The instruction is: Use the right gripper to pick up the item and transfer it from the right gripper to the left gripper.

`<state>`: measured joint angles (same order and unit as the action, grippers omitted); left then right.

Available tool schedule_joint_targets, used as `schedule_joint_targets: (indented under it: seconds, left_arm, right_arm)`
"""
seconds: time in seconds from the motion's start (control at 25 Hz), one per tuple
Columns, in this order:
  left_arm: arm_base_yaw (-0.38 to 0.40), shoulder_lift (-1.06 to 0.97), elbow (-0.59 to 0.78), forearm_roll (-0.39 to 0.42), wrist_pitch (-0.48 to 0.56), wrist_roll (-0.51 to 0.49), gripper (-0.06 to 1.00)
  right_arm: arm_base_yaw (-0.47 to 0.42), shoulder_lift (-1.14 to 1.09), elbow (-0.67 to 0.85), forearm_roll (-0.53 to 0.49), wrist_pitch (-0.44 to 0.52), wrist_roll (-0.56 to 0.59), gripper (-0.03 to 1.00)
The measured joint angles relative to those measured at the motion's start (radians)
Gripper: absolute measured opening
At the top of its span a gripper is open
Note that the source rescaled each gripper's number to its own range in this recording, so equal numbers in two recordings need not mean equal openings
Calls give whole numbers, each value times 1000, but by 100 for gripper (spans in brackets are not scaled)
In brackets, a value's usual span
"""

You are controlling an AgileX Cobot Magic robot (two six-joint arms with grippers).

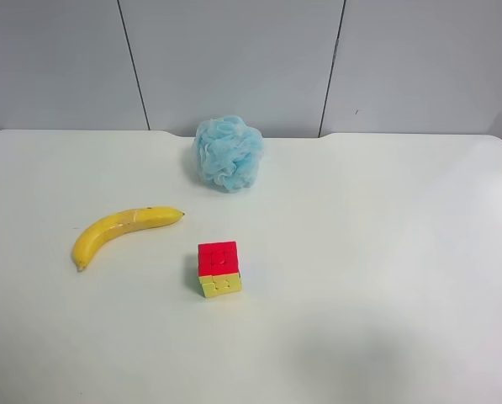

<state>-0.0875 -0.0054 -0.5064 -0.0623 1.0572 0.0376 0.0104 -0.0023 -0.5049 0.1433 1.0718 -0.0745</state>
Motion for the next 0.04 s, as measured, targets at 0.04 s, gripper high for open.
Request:
schedule_joint_targets:
  seconds: [0.04]
  left_arm:
    - [0,0,0,0,0,0,100]
  right_arm:
    - [0,0,0,0,0,0,100]
